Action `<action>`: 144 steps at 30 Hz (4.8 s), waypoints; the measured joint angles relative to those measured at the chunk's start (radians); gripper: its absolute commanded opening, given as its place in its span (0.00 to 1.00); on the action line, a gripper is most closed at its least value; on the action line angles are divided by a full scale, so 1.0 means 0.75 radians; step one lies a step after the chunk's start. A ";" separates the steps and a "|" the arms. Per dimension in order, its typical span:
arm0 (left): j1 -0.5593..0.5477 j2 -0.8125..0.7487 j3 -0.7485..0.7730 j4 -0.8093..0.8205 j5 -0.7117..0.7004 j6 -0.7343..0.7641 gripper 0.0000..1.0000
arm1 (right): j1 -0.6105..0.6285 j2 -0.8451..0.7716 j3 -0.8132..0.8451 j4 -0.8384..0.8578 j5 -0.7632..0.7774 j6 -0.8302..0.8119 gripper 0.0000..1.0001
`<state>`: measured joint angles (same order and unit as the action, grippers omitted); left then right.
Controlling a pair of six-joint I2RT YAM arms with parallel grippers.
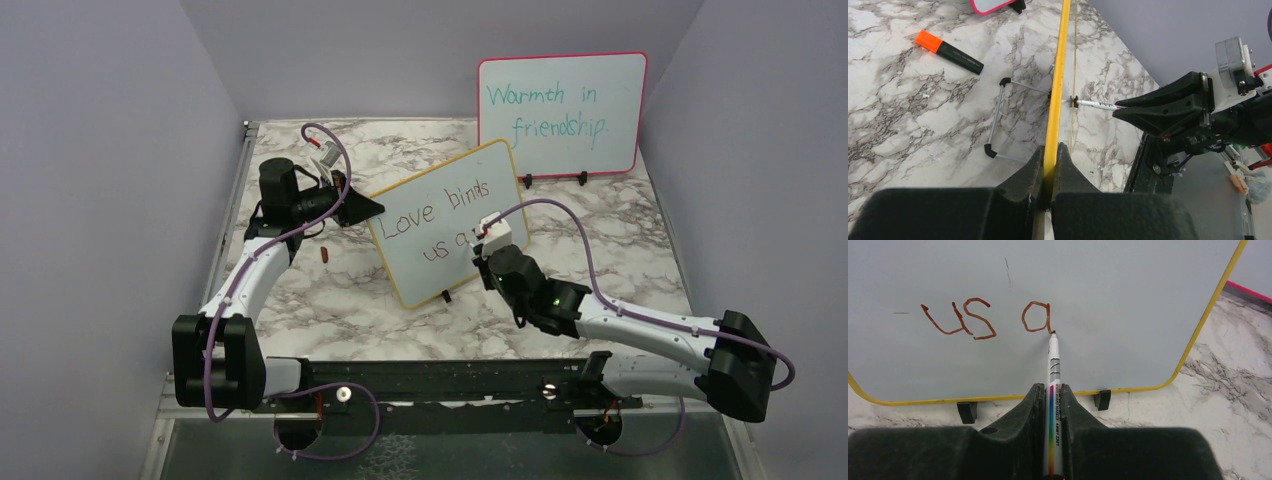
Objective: Write a sentence on the whiteboard
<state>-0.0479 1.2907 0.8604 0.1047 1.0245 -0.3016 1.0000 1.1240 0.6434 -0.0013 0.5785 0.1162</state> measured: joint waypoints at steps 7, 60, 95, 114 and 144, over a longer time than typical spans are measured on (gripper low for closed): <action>0.000 0.000 0.000 -0.001 0.000 0.000 0.00 | -0.001 -0.032 -0.001 0.018 0.017 -0.016 0.01; 0.000 0.000 0.005 -0.013 -0.001 0.008 0.00 | -0.044 0.036 0.072 0.002 -0.025 -0.039 0.01; 0.000 0.000 0.012 -0.026 -0.001 0.015 0.00 | -0.044 -0.034 0.043 -0.058 0.011 -0.034 0.01; 0.000 0.000 0.012 -0.028 -0.001 0.015 0.00 | -0.044 0.006 0.068 0.116 0.043 -0.171 0.01; 0.000 0.000 0.012 -0.031 -0.001 0.016 0.00 | -0.045 0.044 0.069 0.081 0.043 -0.107 0.01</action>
<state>-0.0479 1.2907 0.8696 0.0814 1.0237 -0.2893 0.9665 1.1568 0.6949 0.0593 0.6106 0.0360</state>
